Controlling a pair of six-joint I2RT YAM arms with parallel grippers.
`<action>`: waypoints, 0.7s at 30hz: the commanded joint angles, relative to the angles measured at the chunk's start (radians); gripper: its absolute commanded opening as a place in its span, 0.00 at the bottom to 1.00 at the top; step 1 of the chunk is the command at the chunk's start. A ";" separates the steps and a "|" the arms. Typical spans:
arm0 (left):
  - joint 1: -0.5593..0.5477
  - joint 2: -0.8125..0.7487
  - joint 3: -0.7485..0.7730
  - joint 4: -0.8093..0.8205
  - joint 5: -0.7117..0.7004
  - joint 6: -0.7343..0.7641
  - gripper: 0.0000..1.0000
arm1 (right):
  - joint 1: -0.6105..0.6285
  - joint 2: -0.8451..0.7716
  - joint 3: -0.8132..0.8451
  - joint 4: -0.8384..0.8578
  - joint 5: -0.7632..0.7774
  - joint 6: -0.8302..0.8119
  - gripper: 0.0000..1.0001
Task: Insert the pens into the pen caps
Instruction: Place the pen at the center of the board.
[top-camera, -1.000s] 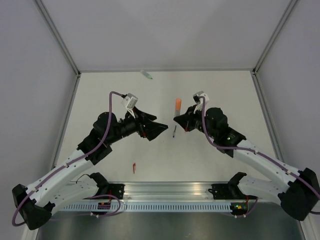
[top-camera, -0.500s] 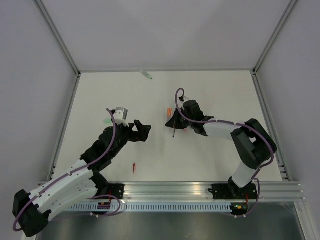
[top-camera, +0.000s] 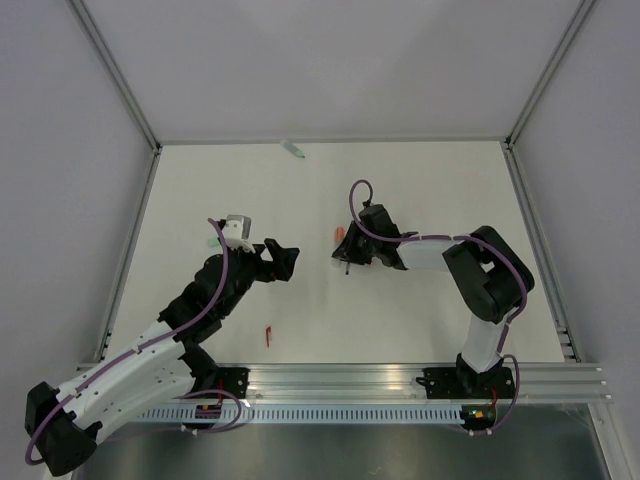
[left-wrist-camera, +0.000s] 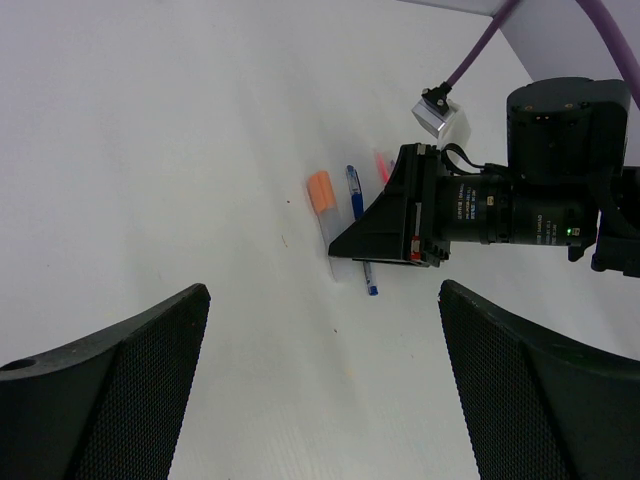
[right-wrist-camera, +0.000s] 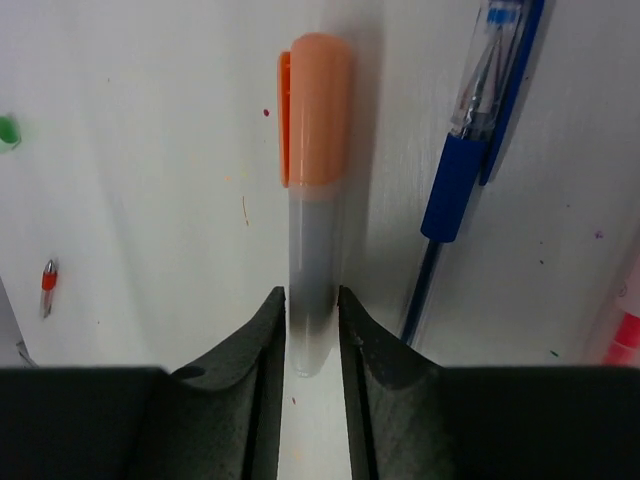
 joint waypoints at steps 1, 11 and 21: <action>-0.002 -0.003 0.012 0.023 -0.010 0.035 1.00 | 0.006 0.012 0.042 -0.026 0.056 0.059 0.33; -0.002 -0.023 0.010 0.014 -0.009 0.035 1.00 | 0.008 -0.029 0.059 -0.103 0.106 0.075 0.36; -0.002 -0.020 0.003 0.017 -0.019 0.048 1.00 | 0.008 -0.135 0.089 -0.206 0.141 0.040 0.32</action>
